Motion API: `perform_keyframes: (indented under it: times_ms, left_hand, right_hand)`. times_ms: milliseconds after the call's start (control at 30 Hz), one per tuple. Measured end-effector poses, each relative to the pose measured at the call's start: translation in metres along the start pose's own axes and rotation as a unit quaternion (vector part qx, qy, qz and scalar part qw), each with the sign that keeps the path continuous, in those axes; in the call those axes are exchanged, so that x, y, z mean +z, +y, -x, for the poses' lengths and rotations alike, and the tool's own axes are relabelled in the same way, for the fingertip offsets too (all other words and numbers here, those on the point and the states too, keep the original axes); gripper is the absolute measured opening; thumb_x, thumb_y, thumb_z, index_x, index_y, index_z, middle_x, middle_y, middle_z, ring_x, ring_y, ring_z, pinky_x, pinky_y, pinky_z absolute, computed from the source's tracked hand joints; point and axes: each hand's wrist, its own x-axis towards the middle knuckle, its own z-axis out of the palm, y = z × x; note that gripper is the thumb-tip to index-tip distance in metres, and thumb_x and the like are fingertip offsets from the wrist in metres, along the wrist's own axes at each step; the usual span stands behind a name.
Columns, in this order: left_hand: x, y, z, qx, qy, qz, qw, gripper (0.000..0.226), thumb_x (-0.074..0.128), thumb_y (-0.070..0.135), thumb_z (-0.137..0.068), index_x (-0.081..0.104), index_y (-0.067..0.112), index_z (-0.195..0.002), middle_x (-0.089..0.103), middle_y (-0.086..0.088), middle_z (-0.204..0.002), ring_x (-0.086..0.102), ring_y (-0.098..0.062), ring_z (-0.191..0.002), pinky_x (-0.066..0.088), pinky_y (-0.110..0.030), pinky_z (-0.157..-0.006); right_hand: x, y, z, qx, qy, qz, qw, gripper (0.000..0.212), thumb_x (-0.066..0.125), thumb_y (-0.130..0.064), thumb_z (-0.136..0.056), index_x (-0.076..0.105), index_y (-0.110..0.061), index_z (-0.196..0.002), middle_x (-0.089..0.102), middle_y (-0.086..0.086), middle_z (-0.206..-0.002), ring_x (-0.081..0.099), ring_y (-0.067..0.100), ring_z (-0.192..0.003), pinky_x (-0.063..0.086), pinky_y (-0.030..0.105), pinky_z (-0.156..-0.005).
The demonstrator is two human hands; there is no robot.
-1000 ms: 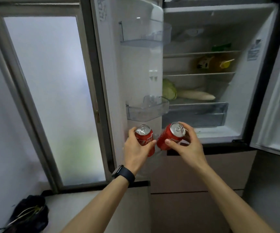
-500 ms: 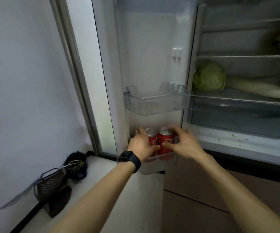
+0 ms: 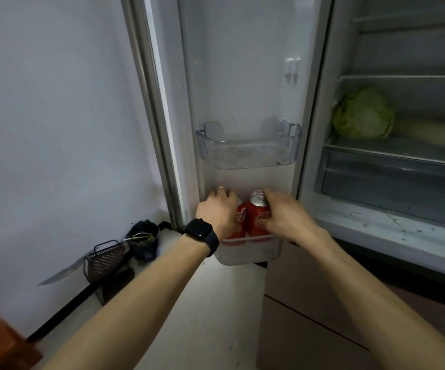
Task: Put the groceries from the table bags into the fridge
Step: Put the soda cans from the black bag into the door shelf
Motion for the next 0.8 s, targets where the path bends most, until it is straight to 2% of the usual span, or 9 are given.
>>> perform_keyframes:
  times_ms: [67, 133, 233, 367, 467, 533, 600, 667, 800]
  left_hand:
    - [0.003, 0.001, 0.002, -0.003, 0.014, -0.002, 1.0, 0.06, 0.074, 0.036, -0.083, 0.045, 0.016, -0.131, 0.049, -0.01, -0.125, 0.057, -0.03, -0.108, 0.052, -0.041, -0.075]
    - [0.007, 0.003, 0.005, -0.003, 0.033, -0.001, 0.999, 0.059, 0.074, 0.037, -0.084, 0.044, 0.016, -0.131, 0.049, -0.009, -0.125, 0.058, -0.029, -0.106, 0.052, -0.041, -0.073]
    - [0.01, 0.004, 0.008, -0.005, 0.043, 0.006, 0.999, 0.065, 0.073, 0.042, -0.084, 0.041, 0.017, -0.135, 0.048, -0.008, -0.128, 0.056, -0.028, -0.109, 0.05, -0.04, -0.072]
    - [0.007, 0.002, 0.019, 0.0, 0.07, 0.043, 0.997, 0.067, 0.065, 0.051, -0.087, 0.039, 0.02, -0.14, 0.045, -0.008, -0.138, 0.049, -0.027, -0.12, 0.052, -0.041, -0.082]
    - [0.006, -0.001, 0.041, 0.023, 0.12, 0.08, 0.989, 0.061, 0.056, 0.047, -0.092, 0.038, 0.021, -0.145, 0.04, -0.006, -0.147, 0.047, -0.025, -0.126, 0.053, -0.04, -0.088]
    - [0.012, -0.009, 0.063, 0.043, 0.153, 0.091, 0.983, 0.057, 0.054, 0.045, -0.093, 0.042, 0.022, -0.143, 0.044, -0.003, -0.145, 0.049, -0.022, -0.124, 0.053, -0.037, -0.09]
    - [0.025, -0.024, 0.086, 0.038, 0.169, 0.106, 0.979, 0.056, 0.055, 0.044, -0.092, 0.045, 0.023, -0.142, 0.049, -0.001, -0.141, 0.052, -0.02, -0.122, 0.053, -0.034, -0.091]
    - [0.04, -0.046, 0.108, 0.008, 0.153, 0.113, 0.982, 0.056, 0.055, 0.044, -0.091, 0.045, 0.025, -0.143, 0.051, 0.001, -0.14, 0.052, -0.018, -0.122, 0.052, -0.032, -0.092]
    - [0.068, -0.1, 0.161, -0.074, 0.078, 0.119, 0.987, 0.058, 0.052, 0.044, -0.093, 0.04, 0.03, -0.147, 0.047, 0.003, -0.146, 0.047, -0.018, -0.128, 0.046, -0.034, -0.097]
  right_hand:
    - [0.001, -0.003, -0.001, 0.004, -0.012, 0.004, 1.0, 0.096, 0.079, -0.043, -0.078, 0.027, -0.015, -0.153, 0.036, 0.01, -0.153, 0.048, 0.032, -0.131, 0.044, 0.042, -0.104]
    - [0.003, -0.004, 0.003, 0.012, 0.003, -0.007, 1.0, 0.101, 0.078, -0.041, -0.081, 0.017, -0.015, -0.157, 0.021, 0.009, -0.159, 0.048, 0.033, -0.132, 0.046, 0.044, -0.105]
    - [0.005, -0.003, 0.016, 0.005, 0.07, -0.028, 0.997, 0.081, 0.071, -0.037, -0.088, 0.029, -0.014, -0.153, 0.033, 0.009, -0.154, 0.054, 0.033, -0.125, 0.049, 0.042, -0.1]
    - [0.01, -0.002, 0.037, -0.006, 0.137, -0.083, 0.987, 0.057, 0.07, -0.033, -0.089, 0.051, -0.015, -0.139, 0.054, 0.007, -0.136, 0.059, 0.028, -0.118, 0.049, 0.038, -0.095]
    - [0.023, -0.002, 0.056, -0.029, 0.192, -0.117, 0.974, 0.044, 0.071, -0.026, -0.086, 0.06, -0.015, -0.128, 0.061, 0.004, -0.128, 0.057, 0.025, -0.117, 0.047, 0.035, -0.096]
    - [0.031, -0.008, 0.071, -0.039, 0.22, -0.142, 0.964, 0.038, 0.072, -0.021, -0.086, 0.064, -0.017, -0.123, 0.063, 0.0, -0.125, 0.054, 0.02, -0.116, 0.043, 0.03, -0.097]
    - [0.043, -0.019, 0.086, -0.051, 0.236, -0.154, 0.958, 0.035, 0.074, -0.019, -0.086, 0.066, -0.018, -0.12, 0.064, -0.002, -0.123, 0.052, 0.017, -0.118, 0.044, 0.033, -0.1]
    - [0.057, -0.034, 0.099, -0.055, 0.229, -0.159, 0.959, 0.036, 0.075, -0.019, -0.086, 0.067, -0.019, -0.121, 0.063, -0.002, -0.126, 0.049, 0.018, -0.124, 0.044, 0.038, -0.104]
    - [0.082, -0.075, 0.117, -0.048, 0.218, -0.159, 0.962, 0.034, 0.075, -0.021, -0.086, 0.07, -0.021, -0.12, 0.058, -0.001, -0.138, 0.038, 0.025, -0.138, 0.033, 0.042, -0.112]
